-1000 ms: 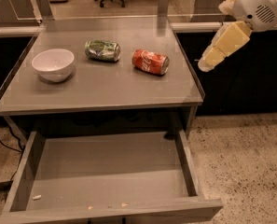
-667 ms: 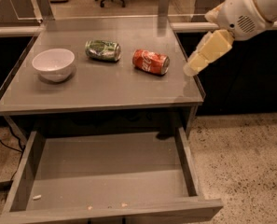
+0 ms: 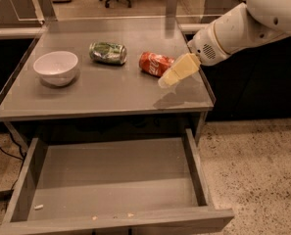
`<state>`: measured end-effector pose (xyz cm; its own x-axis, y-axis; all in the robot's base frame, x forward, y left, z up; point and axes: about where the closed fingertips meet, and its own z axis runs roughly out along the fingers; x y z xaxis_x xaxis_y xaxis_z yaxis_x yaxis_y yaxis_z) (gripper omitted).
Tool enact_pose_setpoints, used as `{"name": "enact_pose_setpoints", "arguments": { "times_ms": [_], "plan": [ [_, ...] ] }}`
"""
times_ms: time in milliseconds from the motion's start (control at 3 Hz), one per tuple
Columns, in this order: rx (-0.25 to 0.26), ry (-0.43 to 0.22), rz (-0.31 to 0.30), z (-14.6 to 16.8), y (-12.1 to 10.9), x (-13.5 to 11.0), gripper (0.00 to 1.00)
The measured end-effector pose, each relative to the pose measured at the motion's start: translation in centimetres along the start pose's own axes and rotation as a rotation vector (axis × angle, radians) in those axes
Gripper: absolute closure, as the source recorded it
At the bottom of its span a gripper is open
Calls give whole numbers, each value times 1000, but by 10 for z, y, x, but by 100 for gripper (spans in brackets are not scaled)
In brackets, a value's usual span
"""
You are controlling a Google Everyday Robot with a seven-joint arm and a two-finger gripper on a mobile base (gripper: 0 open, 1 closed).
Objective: Place coke can into top drawer
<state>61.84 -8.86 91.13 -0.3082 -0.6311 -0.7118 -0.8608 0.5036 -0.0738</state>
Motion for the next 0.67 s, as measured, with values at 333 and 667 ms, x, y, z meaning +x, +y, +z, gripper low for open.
{"name": "enact_pose_setpoints", "arguments": {
  "times_ms": [333, 667],
  "plan": [
    [0, 0, 0, 0, 0, 0, 0],
    [-3, 1, -39, 16, -6, -9, 0]
  ]
}}
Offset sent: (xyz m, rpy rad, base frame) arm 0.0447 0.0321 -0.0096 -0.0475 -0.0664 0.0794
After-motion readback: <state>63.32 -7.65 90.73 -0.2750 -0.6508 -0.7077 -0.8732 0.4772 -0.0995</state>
